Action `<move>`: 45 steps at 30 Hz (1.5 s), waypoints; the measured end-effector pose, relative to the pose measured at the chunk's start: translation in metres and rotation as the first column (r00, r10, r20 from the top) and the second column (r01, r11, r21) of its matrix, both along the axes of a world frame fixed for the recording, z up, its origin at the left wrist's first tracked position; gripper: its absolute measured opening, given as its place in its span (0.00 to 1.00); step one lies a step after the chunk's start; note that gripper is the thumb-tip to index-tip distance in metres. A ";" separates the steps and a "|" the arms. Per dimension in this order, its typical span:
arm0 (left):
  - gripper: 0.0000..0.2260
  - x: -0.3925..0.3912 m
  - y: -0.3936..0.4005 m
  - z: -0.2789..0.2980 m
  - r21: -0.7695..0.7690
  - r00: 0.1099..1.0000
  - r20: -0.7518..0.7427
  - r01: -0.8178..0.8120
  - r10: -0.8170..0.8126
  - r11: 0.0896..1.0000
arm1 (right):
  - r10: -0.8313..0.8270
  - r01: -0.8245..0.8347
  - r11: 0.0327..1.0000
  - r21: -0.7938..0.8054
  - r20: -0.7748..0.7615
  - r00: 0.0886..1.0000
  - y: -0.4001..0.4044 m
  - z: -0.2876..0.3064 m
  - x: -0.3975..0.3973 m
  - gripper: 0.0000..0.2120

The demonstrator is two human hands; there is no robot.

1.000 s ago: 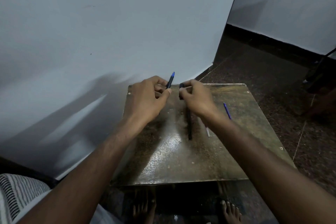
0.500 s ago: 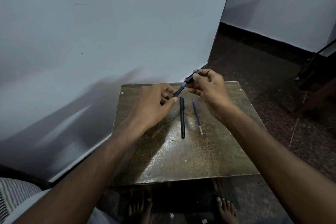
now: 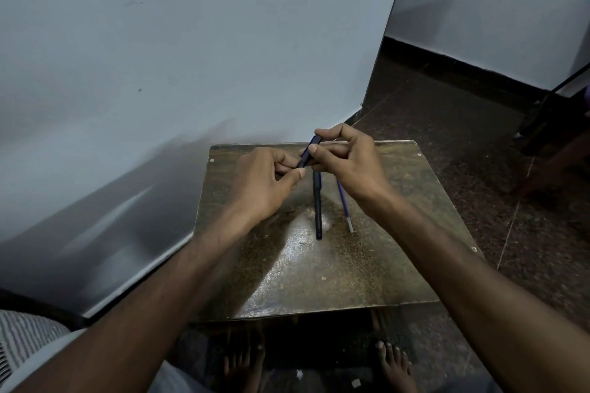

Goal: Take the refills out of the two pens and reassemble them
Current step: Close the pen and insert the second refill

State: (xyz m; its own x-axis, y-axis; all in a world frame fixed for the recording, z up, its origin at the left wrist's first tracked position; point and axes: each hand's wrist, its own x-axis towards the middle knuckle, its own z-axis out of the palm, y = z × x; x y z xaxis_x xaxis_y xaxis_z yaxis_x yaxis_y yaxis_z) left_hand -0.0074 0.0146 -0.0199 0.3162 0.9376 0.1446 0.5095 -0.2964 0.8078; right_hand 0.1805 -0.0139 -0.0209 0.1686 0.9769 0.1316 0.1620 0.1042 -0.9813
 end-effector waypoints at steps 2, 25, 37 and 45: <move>0.03 0.000 -0.001 0.000 -0.010 1.000 0.006 -0.019 0.019 1.000 | 0.007 -0.007 1.000 -0.005 0.014 1.000 0.000 0.001 0.000 0.11; 0.12 0.000 0.007 -0.011 -0.198 0.949 -0.311 -0.119 0.053 0.973 | 0.119 0.243 0.928 -0.282 0.844 0.523 -0.019 0.000 -0.020 0.22; 0.14 0.018 0.005 -0.018 -0.124 0.973 -0.226 -0.080 0.051 0.989 | 0.086 0.192 0.917 -0.350 0.644 0.761 -0.026 0.012 0.012 0.13; 0.11 0.020 0.002 -0.003 -0.284 0.947 0.320 0.113 -0.017 0.952 | 0.213 -0.058 0.893 -0.446 0.306 0.928 -0.033 0.024 0.009 0.12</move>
State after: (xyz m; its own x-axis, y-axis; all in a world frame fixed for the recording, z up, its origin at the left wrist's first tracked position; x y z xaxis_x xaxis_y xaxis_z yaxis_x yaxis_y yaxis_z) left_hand 0.0129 0.0167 -0.0233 0.3623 0.9314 -0.0344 0.2067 -0.0443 0.9774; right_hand 0.1900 -0.0470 0.0031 0.0516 0.9604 -0.2737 0.5059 -0.2614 -0.8220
